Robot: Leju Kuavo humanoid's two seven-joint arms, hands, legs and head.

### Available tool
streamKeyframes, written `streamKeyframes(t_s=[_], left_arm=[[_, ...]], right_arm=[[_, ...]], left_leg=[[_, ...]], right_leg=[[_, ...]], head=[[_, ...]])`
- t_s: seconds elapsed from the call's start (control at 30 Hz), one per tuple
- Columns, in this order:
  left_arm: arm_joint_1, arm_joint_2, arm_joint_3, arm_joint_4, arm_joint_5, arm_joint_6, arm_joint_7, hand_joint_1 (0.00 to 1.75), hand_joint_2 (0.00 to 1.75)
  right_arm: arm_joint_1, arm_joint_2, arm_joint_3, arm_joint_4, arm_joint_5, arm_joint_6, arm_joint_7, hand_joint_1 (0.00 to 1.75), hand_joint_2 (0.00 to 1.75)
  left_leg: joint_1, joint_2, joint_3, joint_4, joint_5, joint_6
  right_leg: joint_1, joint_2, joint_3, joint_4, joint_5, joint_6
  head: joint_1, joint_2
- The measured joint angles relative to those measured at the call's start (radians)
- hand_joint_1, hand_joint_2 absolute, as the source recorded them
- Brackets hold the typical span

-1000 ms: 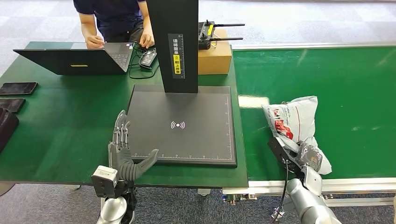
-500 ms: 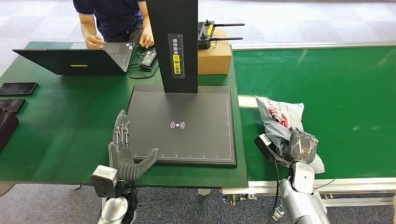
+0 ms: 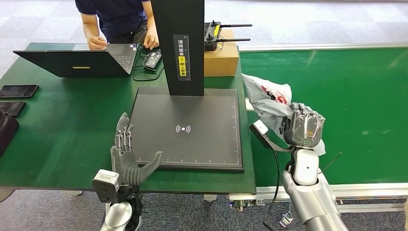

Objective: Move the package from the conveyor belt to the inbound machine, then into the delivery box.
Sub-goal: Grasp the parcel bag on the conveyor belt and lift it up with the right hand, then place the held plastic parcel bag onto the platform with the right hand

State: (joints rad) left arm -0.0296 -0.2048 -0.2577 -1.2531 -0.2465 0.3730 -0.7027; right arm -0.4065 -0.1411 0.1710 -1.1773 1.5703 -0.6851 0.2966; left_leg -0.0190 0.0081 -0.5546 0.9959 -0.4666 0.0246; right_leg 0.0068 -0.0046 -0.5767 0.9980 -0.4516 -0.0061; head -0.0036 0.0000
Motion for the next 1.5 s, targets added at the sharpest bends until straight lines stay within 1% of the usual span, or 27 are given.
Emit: streamKeyframes(t_s=[0.07,0.13,0.27,0.33,0.4,0.5,0.57,0.7,0.83,1.03,1.2,1.27,1.33,1.37,1.43,1.47,1.5], left_arm=[[-0.001,0.003,-0.009,0.0,0.005,0.002,0.0,0.0,1.75],[-0.002,0.004,-0.015,0.0,0.007,0.003,0.0,0.0,1.75],[-0.01,0.006,-0.027,0.0,0.013,0.004,0.0,0.0,1.75],[-0.014,0.006,-0.033,0.002,0.013,0.003,0.0,0.0,1.75],[-0.018,0.006,-0.037,0.005,0.01,-0.002,0.0,0.0,1.75],[-0.027,0.006,-0.039,0.01,0.002,-0.012,0.0,0.0,1.75],[-0.032,0.006,-0.039,0.014,-0.002,-0.015,0.0,0.0,1.75],[-0.039,0.006,-0.039,0.021,-0.003,-0.014,0.0,0.0,1.75],[-0.045,0.006,-0.046,0.027,0.004,-0.002,0.0,0.0,1.75],[-0.048,0.006,-0.061,0.034,0.001,0.005,0.0,0.0,1.75],[-0.048,0.006,-0.061,0.04,-0.018,-0.013,0.0,0.0,1.75],[-0.05,0.005,-0.061,0.043,-0.025,-0.021,0.0,0.0,1.75],[-0.053,0.005,-0.061,0.046,-0.028,-0.022,0.0,0.0,1.75],[-0.054,0.005,-0.061,0.047,-0.028,-0.021,0.0,0.0,1.75],[-0.056,0.005,-0.062,0.049,-0.027,-0.016,0.0,0.0,1.75],[-0.056,0.005,-0.062,0.05,-0.027,-0.013,0.0,0.0,1.75],[-0.056,0.005,-0.062,0.051,-0.027,-0.011,0.0,0.0,1.75]], right_arm=[[-0.038,-0.033,0.072,-0.003,0.0,0.0,0.064,1.68,1.75],[-0.072,-0.055,0.134,-0.006,0.0,0.0,0.09,1.68,1.75],[-0.122,-0.065,0.22,-0.011,0.0,0.0,0.075,1.67,1.75],[-0.134,-0.056,0.243,-0.013,0.0,0.0,0.033,1.68,1.75],[-0.142,-0.035,0.253,-0.015,-0.001,0.0,-0.034,1.68,1.75],[-0.149,0.011,0.264,-0.019,-0.005,0.001,-0.12,1.67,1.75],[-0.154,0.044,0.276,-0.02,-0.004,0.006,-0.156,1.64,1.75],[-0.173,0.115,0.32,-0.018,-0.003,0.035,-0.198,1.64,1.75],[-0.21,0.185,0.373,-0.002,-0.03,0.066,-0.231,1.65,1.75],[-0.276,0.262,0.429,0.051,-0.063,0.091,-0.242,1.67,1.75],[-0.31,0.28,0.446,0.142,-0.092,0.077,-0.234,1.68,1.75],[-0.331,0.284,0.447,0.209,-0.121,0.061,-0.241,1.68,1.75],[-0.353,0.288,0.447,0.286,-0.147,0.043,-0.254,1.65,1.75],[-0.363,0.292,0.447,0.324,-0.155,0.035,-0.259,1.57,1.75],[-0.379,0.299,0.446,0.401,-0.165,0.021,-0.266,1.23,1.75],[-0.383,0.302,0.446,0.435,-0.167,0.017,-0.266,0.83,1.75],[-0.385,0.304,0.446,0.465,-0.167,0.013,-0.265,0.49,1.75]], left_leg=[[0.0,0.0,0.0,0.0,0.0,0.0],[0.0,0.0,0.0,0.0,0.0,0.0],[0.0,0.0,0.0,0.0,0.0,0.0],[0.0,0.0,0.0,0.0,0.0,0.0],[0.001,0.0,0.0,0.0,0.0,0.0],[0.001,0.0,0.0,0.0,0.0,0.0],[0.001,0.0,0.0,0.0,0.001,-0.001],[0.001,0.0,-0.001,-0.001,0.001,-0.001],[0.001,0.0,-0.001,-0.001,0.001,-0.001],[0.001,0.0,-0.001,0.0,0.001,-0.001],[0.001,-0.001,-0.001,0.0,0.001,-0.001],[0.001,-0.001,-0.001,0.0,0.001,-0.001],[0.001,-0.001,-0.001,0.0,0.001,-0.001],[0.001,-0.001,-0.001,0.0,0.001,-0.001],[0.001,-0.001,-0.001,0.0,0.001,-0.001],[0.001,-0.001,-0.001,0.0,0.001,-0.001],[0.001,-0.001,-0.001,0.0,0.001,-0.001]], right_leg=[[0.0,0.0,0.0,0.0,0.0,0.0],[0.0,0.0,0.0,0.0,0.0,0.0],[0.0,0.0,0.0,0.0,0.0,0.0],[0.001,0.0,0.0,0.0,0.0,0.0],[0.001,0.0,0.0,0.0,0.0,0.0],[0.001,0.0,-0.001,0.001,0.0,0.0],[0.001,0.0,-0.001,0.001,0.0,0.0],[0.001,0.0,-0.001,0.001,0.0,-0.001],[0.001,0.0,-0.001,0.001,0.0,-0.001],[0.001,0.0,-0.001,0.001,0.0,-0.001],[0.001,-0.001,-0.001,0.001,0.0,0.0],[0.001,-0.001,-0.001,0.001,0.0,0.0],[0.001,-0.001,-0.001,0.001,0.0,0.0],[0.001,0.0,-0.001,0.001,0.0,0.0],[0.001,0.0,-0.001,0.001,0.0,0.0],[0.001,0.0,-0.001,0.001,0.0,0.0],[0.001,0.0,-0.001,0.001,0.0,0.0]], head=[[0.0,0.0],[0.0,0.0],[0.0,0.0],[0.0,0.0],[0.0,0.0],[0.0,0.0],[0.0,0.0],[0.0,0.0],[0.0,0.0],[0.0,0.0],[0.0,0.0],[0.0,0.0],[0.0,0.0],[0.0,0.0],[0.0,0.0],[0.0,0.0],[0.0,0.0]])
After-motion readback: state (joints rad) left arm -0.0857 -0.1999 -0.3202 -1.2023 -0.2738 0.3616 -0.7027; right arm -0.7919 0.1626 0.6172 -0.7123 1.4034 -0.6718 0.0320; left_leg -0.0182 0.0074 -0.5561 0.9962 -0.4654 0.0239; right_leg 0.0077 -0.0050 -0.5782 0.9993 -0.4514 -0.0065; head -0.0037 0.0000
